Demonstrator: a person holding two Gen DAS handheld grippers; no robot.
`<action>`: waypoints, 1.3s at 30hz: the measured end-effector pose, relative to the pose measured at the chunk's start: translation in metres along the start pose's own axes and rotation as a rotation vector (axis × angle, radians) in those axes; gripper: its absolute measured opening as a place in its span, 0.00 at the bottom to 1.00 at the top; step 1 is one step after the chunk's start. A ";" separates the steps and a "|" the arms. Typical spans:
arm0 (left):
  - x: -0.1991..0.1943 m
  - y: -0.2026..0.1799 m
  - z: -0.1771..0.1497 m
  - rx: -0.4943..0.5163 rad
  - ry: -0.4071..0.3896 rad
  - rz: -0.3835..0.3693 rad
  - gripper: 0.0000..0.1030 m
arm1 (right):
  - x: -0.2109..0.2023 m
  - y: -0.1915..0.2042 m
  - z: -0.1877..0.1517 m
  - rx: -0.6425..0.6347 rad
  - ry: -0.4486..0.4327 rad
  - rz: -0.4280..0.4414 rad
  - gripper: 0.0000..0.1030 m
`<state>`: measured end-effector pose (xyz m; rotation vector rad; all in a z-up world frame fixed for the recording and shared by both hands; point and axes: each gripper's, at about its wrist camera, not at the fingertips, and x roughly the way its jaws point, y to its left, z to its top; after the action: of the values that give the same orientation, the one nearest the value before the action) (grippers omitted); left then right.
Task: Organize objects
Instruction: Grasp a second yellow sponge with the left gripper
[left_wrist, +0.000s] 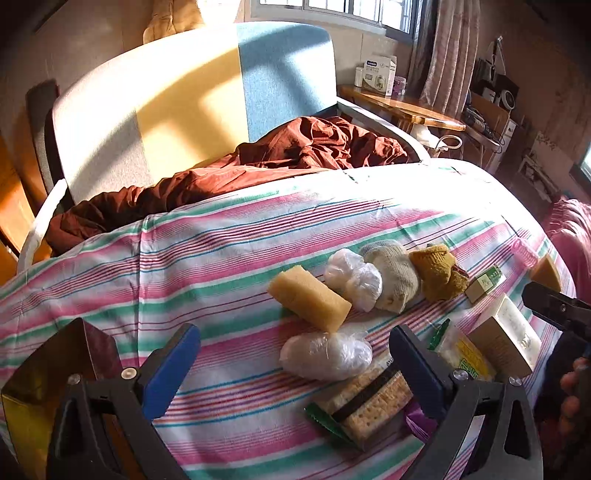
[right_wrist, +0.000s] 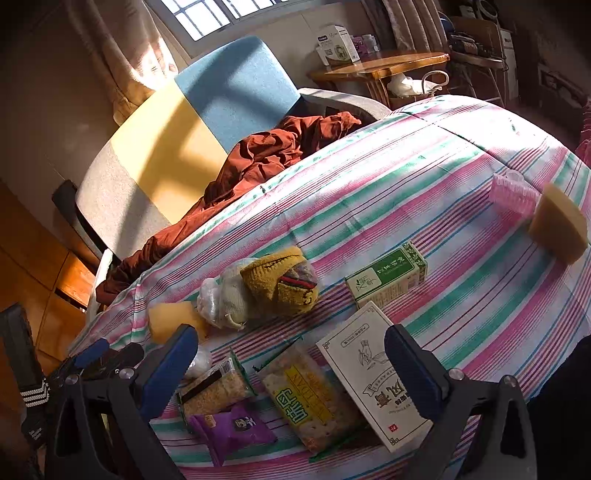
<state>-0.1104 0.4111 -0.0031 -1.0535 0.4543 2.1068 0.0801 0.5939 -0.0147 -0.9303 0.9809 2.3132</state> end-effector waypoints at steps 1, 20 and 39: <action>0.008 -0.002 0.005 0.023 0.006 0.005 1.00 | 0.000 -0.001 0.000 0.006 0.003 0.005 1.00; 0.047 -0.003 0.005 0.053 0.013 -0.080 0.54 | 0.009 0.010 -0.002 -0.054 0.048 0.042 0.97; -0.083 -0.040 -0.128 0.081 -0.099 -0.185 0.54 | 0.031 0.058 -0.029 -0.290 0.213 0.152 0.90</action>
<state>0.0218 0.3259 -0.0139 -0.9050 0.3756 1.9502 0.0352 0.5392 -0.0264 -1.2805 0.8352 2.5712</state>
